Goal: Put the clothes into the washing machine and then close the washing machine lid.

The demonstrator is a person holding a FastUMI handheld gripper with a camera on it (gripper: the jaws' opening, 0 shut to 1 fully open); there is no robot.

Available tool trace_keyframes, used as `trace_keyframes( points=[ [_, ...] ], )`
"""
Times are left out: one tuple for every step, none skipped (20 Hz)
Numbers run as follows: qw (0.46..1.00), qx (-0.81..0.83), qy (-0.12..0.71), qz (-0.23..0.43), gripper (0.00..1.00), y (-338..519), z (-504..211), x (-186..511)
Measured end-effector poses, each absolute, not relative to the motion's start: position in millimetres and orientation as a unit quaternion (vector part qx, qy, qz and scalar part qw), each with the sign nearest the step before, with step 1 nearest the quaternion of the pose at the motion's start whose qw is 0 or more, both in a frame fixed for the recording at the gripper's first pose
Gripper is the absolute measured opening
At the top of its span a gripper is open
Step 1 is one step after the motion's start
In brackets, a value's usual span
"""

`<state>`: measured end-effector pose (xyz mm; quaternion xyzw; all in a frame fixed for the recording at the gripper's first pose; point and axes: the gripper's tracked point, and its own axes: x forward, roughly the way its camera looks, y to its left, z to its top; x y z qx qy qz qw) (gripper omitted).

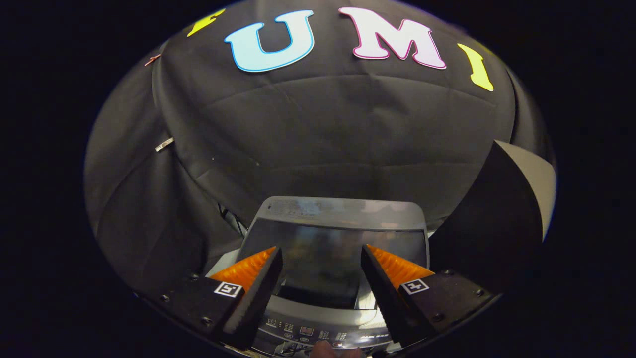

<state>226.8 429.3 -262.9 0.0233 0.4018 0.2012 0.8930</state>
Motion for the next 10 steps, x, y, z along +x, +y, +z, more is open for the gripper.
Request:
trace_keyframes(
  points=[
    [0.898, 0.026, 0.389, 0.202, 1.0, 428, -258, 223],
    [0.901, 0.026, 0.38, 0.206, 1.0, 430, -256, 219],
    [0.903, 0.024, 0.375, 0.206, 1.0, 429, -254, 216],
    [0.904, 0.026, 0.372, 0.209, 1.0, 430, -253, 213],
    [0.906, 0.028, 0.368, 0.207, 1.0, 428, -250, 211],
    [0.909, 0.028, 0.362, 0.205, 1.0, 427, -247, 211],
    [0.913, 0.024, 0.353, 0.204, 1.0, 425, -241, 211],
    [0.917, 0.018, 0.343, 0.202, 1.0, 424, -235, 211],
    [0.92, 0.017, 0.333, 0.203, 1.0, 422, -229, 209],
    [0.923, 0.02, 0.323, 0.206, 1.0, 421, -222, 207]
  ],
)
